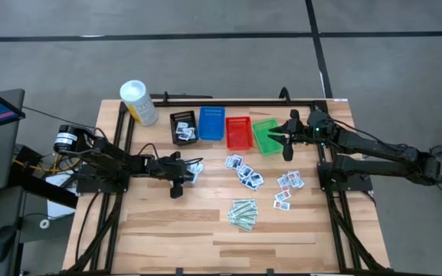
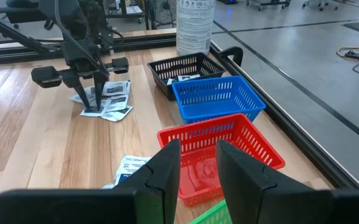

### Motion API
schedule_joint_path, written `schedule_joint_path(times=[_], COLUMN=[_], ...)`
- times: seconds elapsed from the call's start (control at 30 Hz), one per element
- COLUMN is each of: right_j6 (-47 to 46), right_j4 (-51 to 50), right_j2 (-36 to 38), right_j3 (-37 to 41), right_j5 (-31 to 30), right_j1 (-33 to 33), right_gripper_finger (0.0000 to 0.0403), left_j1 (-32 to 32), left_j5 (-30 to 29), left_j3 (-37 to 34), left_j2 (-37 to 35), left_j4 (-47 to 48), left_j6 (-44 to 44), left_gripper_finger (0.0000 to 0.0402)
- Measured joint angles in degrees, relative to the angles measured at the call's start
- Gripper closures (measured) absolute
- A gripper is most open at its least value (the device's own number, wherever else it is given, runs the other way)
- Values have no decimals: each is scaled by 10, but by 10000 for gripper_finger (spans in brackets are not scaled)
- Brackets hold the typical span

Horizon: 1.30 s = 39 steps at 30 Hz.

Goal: Pick & Place First Aid Supplies
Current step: Put the gray pad into the black bin

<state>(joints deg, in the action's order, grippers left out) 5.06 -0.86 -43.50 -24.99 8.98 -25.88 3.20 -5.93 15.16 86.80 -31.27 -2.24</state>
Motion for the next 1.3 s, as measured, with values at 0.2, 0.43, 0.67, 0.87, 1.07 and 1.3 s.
schedule_joint_path(times=[0.2,0.43,0.67,0.87,1.07,1.3], right_j6=[0,0,0,0,0,0], right_j4=[0,0,0,0,0,0], right_j2=[0,0,0,0,0,0], right_j3=[0,0,0,0,0,0], right_j5=[0,0,0,0,0,0], right_j1=[0,0,0,0,0,0], right_gripper_finger=[305,305,305,305,305,305], left_j1=[0,0,4,30,47,48], left_j5=[19,32,36,53,51,51], left_j3=[0,1,1,1,2,3], left_j2=[0,0,0,-1,-2,-2], left_j4=[-8,-31,-18,-2,11,27], left_j6=[-1,3,4,1,10,71], left_gripper_finger=[254,221,220,229,236,243])
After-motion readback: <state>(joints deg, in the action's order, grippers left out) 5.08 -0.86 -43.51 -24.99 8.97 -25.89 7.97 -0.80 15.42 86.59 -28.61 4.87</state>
